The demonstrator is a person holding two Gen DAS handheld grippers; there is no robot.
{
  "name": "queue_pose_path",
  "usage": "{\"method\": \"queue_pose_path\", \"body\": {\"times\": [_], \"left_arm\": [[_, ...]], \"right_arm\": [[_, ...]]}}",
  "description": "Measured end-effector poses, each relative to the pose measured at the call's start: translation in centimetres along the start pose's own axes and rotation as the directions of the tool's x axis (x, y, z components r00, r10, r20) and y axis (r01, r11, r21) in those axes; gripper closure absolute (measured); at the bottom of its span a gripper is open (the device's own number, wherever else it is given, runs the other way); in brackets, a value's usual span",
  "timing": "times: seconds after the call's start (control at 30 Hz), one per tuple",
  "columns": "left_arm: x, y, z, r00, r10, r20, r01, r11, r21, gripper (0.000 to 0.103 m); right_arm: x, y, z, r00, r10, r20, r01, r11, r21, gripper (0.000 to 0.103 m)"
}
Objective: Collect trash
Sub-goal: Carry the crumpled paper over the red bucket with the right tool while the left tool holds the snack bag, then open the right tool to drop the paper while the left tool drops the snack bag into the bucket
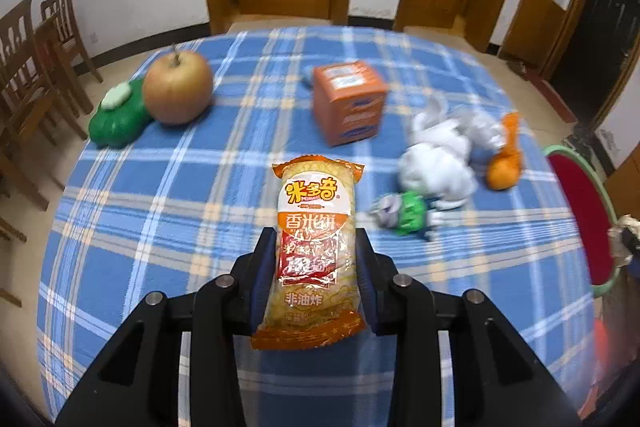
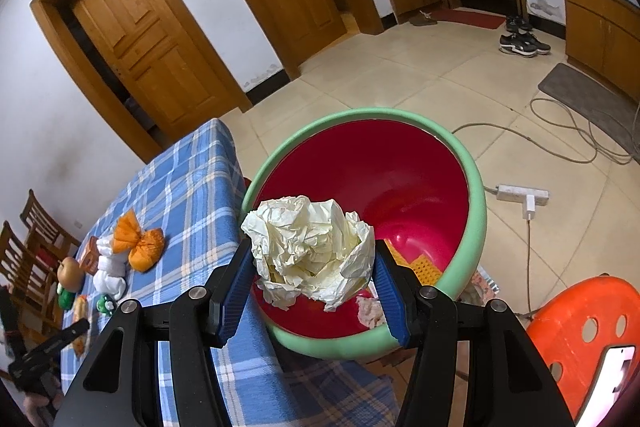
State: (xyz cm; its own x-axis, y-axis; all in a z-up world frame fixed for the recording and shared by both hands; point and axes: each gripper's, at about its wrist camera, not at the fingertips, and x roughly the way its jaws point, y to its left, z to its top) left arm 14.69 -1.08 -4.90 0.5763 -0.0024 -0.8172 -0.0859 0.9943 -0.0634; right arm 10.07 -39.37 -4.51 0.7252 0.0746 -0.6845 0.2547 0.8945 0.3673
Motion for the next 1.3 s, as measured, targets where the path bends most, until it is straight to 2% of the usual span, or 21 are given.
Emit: {"method": "queue_pose_path", "body": {"times": [0.23, 0.4, 0.53, 0.8, 0.97, 1.2, 1.3], "left_arm": [[-1.9, -3.3, 0.9, 0.995, -0.097, 0.031, 0.095, 0.994, 0.058, 0.065], [-2.4, -6.9, 1.5, 0.986, -0.165, 0.035, 0.159, 0.978, 0.135, 0.065], [-2.7, -10.1, 1.8, 0.976, -0.216, 0.029, 0.206, 0.959, 0.194, 0.065], [-2.6, -16.4, 1.6, 0.953, -0.303, -0.006, 0.289, 0.905, 0.312, 0.065], [-1.9, -20.3, 1.1, 0.934, -0.354, -0.046, 0.345, 0.861, 0.374, 0.065], [0.3, -25.0, 1.2, 0.920, -0.379, -0.099, 0.383, 0.818, 0.429, 0.065], [1.4, -26.3, 1.3, 0.919, -0.378, -0.117, 0.389, 0.809, 0.442, 0.065]], "right_arm": [[0.4, -0.5, 0.0, 1.000, -0.027, -0.001, 0.027, 1.000, 0.014, 0.043], [0.5, -0.8, 0.0, 0.999, -0.042, -0.005, 0.042, 0.999, 0.026, 0.040], [0.2, -1.1, 0.0, 0.999, -0.045, -0.002, 0.045, 0.998, 0.036, 0.029], [-1.3, -1.8, 0.4, 0.998, -0.054, 0.034, 0.052, 0.997, 0.053, 0.027], [-2.2, -2.2, 0.7, 0.991, -0.120, 0.050, 0.118, 0.992, 0.049, 0.027], [-2.6, -3.3, 0.8, 0.983, -0.179, 0.040, 0.177, 0.983, 0.053, 0.027], [-2.5, -3.5, 0.8, 0.980, -0.195, 0.031, 0.193, 0.980, 0.049, 0.027]]}}
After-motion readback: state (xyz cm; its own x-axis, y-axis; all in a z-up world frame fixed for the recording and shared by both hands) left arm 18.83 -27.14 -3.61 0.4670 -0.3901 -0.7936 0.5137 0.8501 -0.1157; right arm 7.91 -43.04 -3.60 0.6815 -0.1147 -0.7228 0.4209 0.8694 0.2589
